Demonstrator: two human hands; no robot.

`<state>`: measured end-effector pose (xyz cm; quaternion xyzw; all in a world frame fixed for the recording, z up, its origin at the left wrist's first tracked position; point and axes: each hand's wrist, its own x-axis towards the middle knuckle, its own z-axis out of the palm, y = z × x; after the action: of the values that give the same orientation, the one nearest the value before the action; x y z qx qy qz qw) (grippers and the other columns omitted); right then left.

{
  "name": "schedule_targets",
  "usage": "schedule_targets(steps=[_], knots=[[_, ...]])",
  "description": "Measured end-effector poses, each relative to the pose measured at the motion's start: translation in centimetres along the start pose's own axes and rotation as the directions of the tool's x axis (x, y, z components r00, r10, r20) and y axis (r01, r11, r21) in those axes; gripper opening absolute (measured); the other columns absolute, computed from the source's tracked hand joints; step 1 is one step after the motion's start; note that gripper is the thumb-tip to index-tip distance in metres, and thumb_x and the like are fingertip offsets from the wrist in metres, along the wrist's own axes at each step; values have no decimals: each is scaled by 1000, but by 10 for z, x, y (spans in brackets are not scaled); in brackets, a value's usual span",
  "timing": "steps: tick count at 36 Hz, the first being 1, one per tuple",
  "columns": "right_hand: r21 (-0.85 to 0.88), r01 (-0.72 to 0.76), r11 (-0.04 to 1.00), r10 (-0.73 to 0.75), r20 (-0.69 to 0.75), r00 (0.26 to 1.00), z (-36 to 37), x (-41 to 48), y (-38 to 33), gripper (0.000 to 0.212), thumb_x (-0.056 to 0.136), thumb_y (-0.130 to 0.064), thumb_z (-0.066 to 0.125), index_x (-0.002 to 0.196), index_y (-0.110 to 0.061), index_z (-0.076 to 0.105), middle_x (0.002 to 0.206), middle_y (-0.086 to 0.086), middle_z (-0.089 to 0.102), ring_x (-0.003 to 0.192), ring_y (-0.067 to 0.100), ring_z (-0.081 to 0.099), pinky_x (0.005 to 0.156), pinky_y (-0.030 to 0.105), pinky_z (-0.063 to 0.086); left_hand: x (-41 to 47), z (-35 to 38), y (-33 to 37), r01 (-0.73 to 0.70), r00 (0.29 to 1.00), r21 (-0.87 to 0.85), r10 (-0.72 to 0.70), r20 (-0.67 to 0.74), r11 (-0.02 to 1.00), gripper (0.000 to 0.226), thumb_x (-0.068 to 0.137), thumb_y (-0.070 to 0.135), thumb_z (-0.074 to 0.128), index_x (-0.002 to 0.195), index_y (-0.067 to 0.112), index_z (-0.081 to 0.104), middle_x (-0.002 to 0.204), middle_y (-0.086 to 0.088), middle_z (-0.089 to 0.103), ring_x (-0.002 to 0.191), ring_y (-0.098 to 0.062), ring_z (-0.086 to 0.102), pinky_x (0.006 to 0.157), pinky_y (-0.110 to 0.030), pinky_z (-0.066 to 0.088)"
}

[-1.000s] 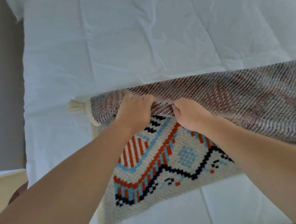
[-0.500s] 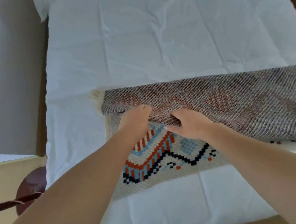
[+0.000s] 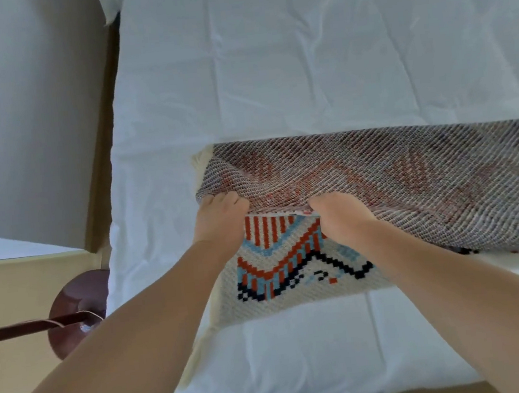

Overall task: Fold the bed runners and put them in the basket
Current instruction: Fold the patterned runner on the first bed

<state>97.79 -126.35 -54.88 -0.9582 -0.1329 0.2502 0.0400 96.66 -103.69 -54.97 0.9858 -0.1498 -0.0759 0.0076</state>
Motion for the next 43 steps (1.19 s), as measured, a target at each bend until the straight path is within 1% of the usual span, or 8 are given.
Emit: schedule_targets(steps=[4, 9, 15, 20, 24, 34, 39, 43], knots=[[13, 24, 1000, -25, 90, 996, 13, -14, 2, 30, 83, 9, 42, 69, -18, 45, 70, -1, 54, 61, 14, 54, 50, 25, 46, -22, 18, -10, -4, 1000, 29, 4, -20, 1000, 28, 71, 1, 46, 86, 23, 56, 84, 6, 51, 86, -19, 49, 86, -32, 27], [24, 59, 998, -61, 93, 994, 26, -33, 10, 37, 83, 9, 40, 105, -12, 61, 99, 4, 66, 86, 22, 63, 79, 39, 56, -30, 39, -19, 86, 996, -99, -89, -23, 991, 26, 75, -1, 47, 90, 17, 57, 101, 2, 53, 103, -24, 45, 99, -41, 29], [45, 44, 998, -47, 68, 997, 43, -35, 8, 51, 82, 11, 43, 125, -13, 55, 118, 6, 59, 102, 25, 59, 88, 38, 52, -56, 42, -16, 261, 964, -231, -267, 2, 938, 32, 66, -12, 46, 83, 14, 54, 93, -4, 56, 90, -24, 47, 64, -33, 33], [-104, -20, 994, 25, 50, 998, 55, -37, 13, 35, 83, 7, 49, 111, -12, 57, 104, 6, 59, 87, 24, 59, 75, 36, 53, -93, 42, -21, 213, 977, -53, -214, -10, 976, 38, 67, -9, 45, 86, 21, 59, 88, 4, 59, 87, -21, 52, 84, -34, 26], [-214, -62, 975, 76, 55, 996, 55, -48, 24, 22, 84, 3, 51, 97, -13, 58, 82, -1, 53, 69, 18, 51, 64, 31, 42, -119, 49, -16, 191, 981, -122, -192, 8, 974, 36, 67, -10, 48, 86, 16, 63, 88, 0, 61, 91, -25, 54, 86, -32, 30], [-342, 38, 939, -5, 98, 995, 62, -62, 57, 24, 84, 0, 47, 100, -17, 54, 85, -2, 56, 76, 20, 57, 61, 31, 41, -152, 62, 17, 342, 939, -114, -333, 89, 933, 38, 78, 7, 49, 112, 22, 57, 113, 3, 54, 104, -20, 48, 90, -31, 34], [-348, 71, 935, -45, 84, 995, 84, -51, 56, 44, 89, -7, 48, 131, -14, 42, 121, 7, 53, 107, 25, 55, 77, 35, 43, -137, 80, 16, 313, 948, -38, -310, 70, 949, 43, 80, 11, 51, 122, 20, 48, 125, -2, 47, 116, -24, 41, 95, -37, 34], [-380, 23, 925, 26, 121, 992, 100, -40, 56, 65, 93, -7, 41, 152, -16, 14, 156, 13, 19, 139, 31, 26, 109, 45, 30, -113, 95, 6, 296, 942, 113, -310, 127, 948, 68, 76, 11, 58, 135, 21, 28, 142, -9, 26, 135, -31, 19, 108, -55, 20]])
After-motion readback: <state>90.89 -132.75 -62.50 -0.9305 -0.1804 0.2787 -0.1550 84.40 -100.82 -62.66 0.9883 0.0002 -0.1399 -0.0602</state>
